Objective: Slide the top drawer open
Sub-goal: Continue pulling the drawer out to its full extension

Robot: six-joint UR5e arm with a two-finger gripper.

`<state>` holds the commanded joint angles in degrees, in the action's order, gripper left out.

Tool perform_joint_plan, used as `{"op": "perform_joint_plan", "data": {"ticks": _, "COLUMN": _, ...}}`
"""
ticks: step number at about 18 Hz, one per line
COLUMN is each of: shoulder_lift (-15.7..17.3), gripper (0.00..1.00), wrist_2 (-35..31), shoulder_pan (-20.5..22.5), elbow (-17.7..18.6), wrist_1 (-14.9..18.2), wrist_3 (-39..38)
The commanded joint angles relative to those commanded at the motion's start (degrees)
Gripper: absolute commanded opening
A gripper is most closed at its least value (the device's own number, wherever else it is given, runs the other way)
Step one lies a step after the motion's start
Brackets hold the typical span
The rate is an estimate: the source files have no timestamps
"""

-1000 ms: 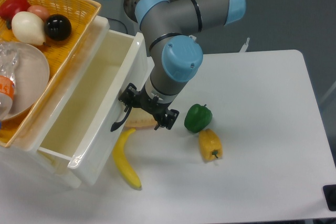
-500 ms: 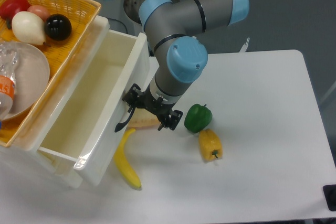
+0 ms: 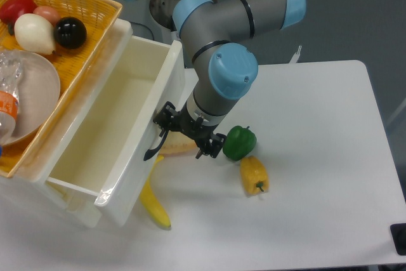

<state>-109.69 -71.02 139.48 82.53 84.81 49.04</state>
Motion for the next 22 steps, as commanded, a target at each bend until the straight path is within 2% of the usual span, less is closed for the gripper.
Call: {"op": "perform_joint_plan", "data": {"ticks": 22, "shoulder_lift": -0.35, "gripper": 1.0, "wrist_2": 0.0, "shoulder_pan": 1.93, "elbow": -0.53, "wrist_1": 0.0, "wrist_3": 1.32}}
